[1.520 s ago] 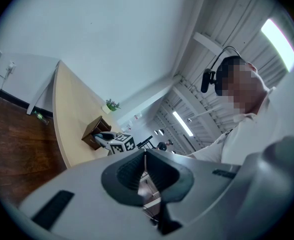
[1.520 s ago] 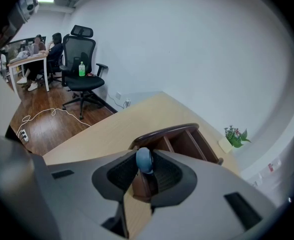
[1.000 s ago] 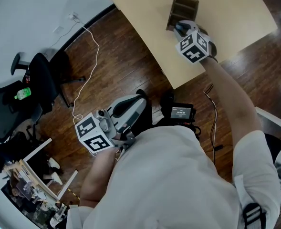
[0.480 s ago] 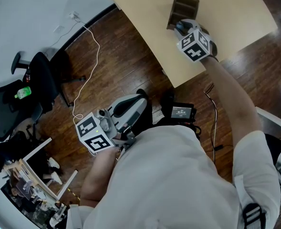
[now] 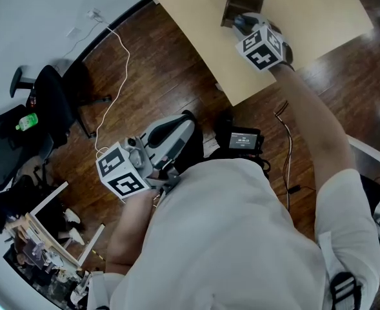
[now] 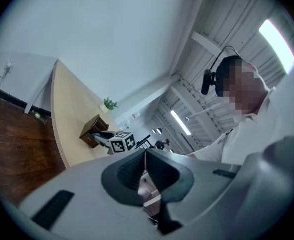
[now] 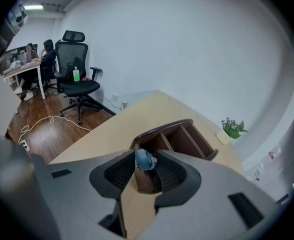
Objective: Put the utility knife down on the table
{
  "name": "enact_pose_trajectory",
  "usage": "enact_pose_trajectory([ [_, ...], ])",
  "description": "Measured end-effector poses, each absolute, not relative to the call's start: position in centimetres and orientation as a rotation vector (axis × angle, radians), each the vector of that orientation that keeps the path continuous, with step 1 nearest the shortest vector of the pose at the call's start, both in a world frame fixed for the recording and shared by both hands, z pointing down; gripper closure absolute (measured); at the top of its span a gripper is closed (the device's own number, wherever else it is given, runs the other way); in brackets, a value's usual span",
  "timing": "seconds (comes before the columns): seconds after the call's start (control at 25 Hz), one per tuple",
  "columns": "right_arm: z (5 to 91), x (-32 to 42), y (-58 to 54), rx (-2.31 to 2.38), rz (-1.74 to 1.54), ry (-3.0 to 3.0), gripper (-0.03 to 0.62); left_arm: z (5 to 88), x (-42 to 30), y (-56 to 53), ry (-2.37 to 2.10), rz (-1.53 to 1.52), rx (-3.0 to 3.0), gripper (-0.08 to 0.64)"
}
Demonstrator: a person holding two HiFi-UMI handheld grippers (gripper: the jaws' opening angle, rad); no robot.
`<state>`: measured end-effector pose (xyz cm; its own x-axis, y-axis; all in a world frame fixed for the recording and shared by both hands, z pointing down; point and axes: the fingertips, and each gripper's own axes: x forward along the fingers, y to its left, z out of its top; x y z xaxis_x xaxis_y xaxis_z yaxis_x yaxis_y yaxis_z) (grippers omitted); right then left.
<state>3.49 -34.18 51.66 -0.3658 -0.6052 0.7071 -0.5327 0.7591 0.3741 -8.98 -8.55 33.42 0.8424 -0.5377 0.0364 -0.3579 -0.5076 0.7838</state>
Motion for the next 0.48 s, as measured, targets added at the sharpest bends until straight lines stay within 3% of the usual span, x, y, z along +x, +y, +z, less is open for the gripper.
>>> enact_pose_trajectory([
  [0.12, 51.1, 3.7, -34.0, 0.852, -0.094, -2.053, 0.451, 33.2, -8.8, -8.8, -0.634, -0.270, 2.169, 0.557],
  [0.48, 48.1, 4.7, -32.1, 0.898, -0.066, -2.083, 0.451, 32.4, -8.3, -9.0, -0.583, -0.273, 2.194, 0.557],
])
